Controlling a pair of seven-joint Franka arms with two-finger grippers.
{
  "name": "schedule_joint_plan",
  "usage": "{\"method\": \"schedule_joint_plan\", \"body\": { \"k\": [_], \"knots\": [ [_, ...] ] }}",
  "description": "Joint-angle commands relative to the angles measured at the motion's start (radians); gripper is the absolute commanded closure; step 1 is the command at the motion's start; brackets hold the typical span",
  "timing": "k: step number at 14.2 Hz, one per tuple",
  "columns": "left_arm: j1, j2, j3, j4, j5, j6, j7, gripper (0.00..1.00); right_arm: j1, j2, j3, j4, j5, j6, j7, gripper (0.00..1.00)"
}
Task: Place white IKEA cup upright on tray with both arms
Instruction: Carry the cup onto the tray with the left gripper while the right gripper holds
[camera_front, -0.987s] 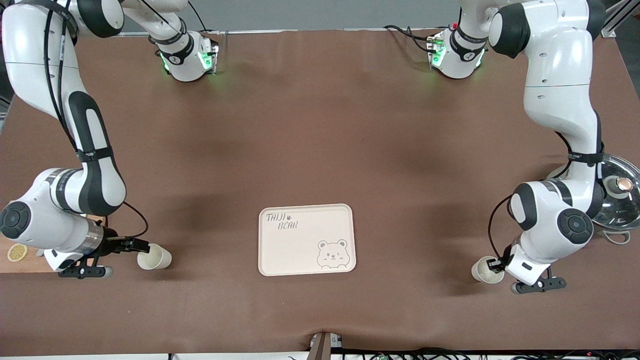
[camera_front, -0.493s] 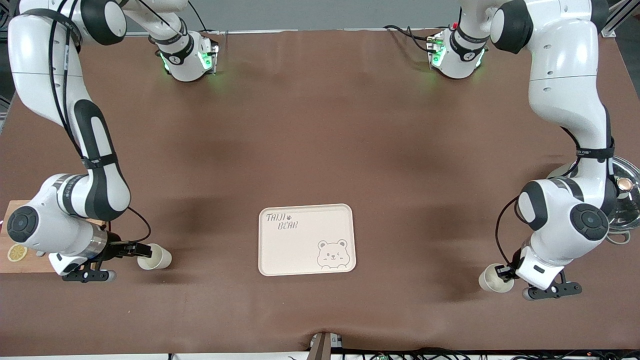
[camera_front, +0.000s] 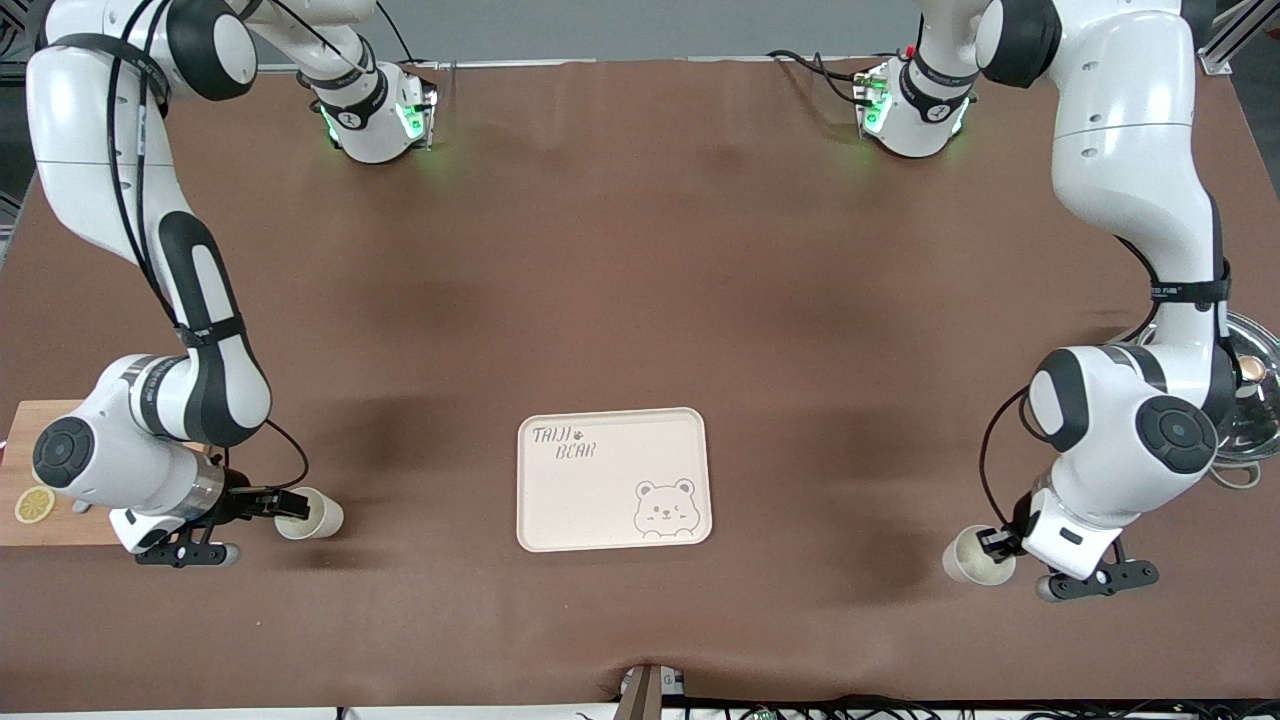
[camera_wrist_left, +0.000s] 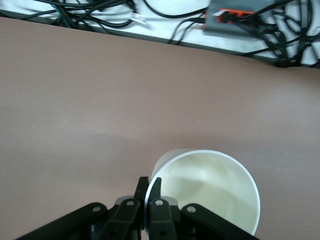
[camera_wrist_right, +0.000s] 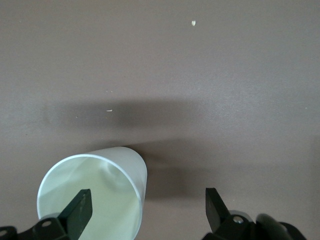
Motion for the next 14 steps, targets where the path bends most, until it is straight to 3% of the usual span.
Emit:
{"method": "schedule_joint_plan", "body": {
  "k": [1,9,14],
  "knots": [
    [-0.054,-0.025,0.013,0.000,-0.011,-0.031,-0.105,1.00,-0.001,0.026,0.003,0.030,0.016,0.007,-0.017,0.00],
    [-0.304,-0.031,0.104,0.008,-0.010,-0.073,-0.509,1.00,0.006,0.037,0.003,0.027,0.016,0.019,-0.019,0.00],
    [-0.422,-0.020,0.104,0.006,-0.011,-0.086,-0.730,1.00,0.010,0.037,0.001,0.027,0.014,0.018,-0.020,0.03]
  ]
}}
